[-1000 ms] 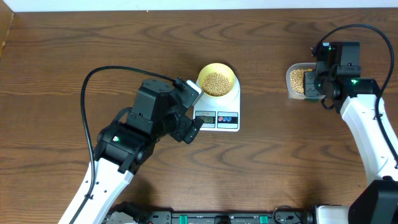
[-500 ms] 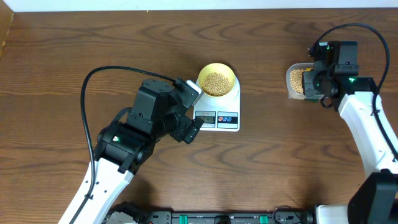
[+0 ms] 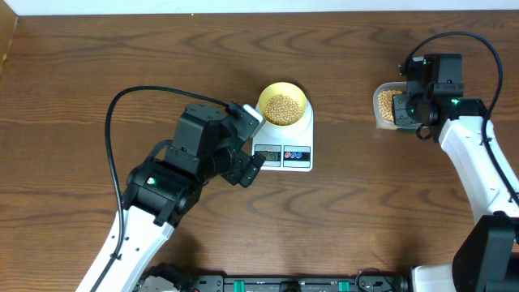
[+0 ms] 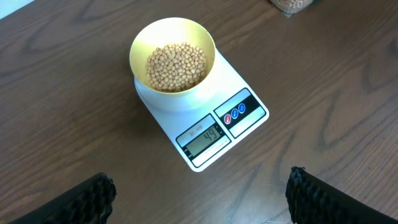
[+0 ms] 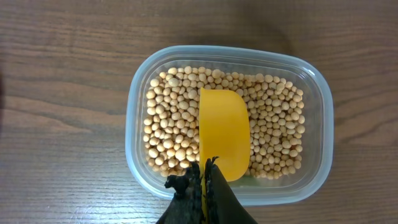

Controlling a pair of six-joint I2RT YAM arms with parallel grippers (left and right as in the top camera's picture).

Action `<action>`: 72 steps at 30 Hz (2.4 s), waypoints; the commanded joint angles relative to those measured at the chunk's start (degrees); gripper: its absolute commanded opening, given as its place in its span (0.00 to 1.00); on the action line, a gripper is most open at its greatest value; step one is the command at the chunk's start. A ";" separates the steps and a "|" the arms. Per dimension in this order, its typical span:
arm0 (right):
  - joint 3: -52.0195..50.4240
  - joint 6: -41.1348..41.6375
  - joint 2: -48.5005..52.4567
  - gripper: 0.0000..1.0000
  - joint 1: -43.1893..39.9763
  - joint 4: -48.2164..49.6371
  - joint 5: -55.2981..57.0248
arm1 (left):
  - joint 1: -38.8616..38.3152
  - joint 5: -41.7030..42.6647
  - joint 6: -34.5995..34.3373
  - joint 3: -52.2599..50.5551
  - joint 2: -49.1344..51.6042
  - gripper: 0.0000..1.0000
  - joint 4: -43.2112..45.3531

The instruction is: Scoop item into bowl and weigh 50g on scale

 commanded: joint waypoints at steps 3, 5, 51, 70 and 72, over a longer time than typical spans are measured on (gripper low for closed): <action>-0.09 -1.51 0.22 0.01 -0.28 0.66 -0.28 | 0.31 -0.17 -0.02 0.24 -0.61 0.90 0.02; -0.09 -1.46 0.22 0.01 -0.28 0.98 -0.35 | 0.31 -0.17 -0.02 0.24 -0.61 0.90 0.02; -0.09 0.17 0.17 0.01 -3.06 1.84 -8.70 | 0.31 -0.17 -0.02 0.24 -0.61 0.90 0.02; -0.07 0.33 0.15 0.01 -8.41 5.05 -24.35 | 0.31 -0.17 -0.02 0.24 -0.61 0.90 0.02; -0.07 0.57 0.15 0.01 -8.50 5.42 -25.14 | 0.31 -0.17 -0.02 0.24 -0.61 0.90 0.02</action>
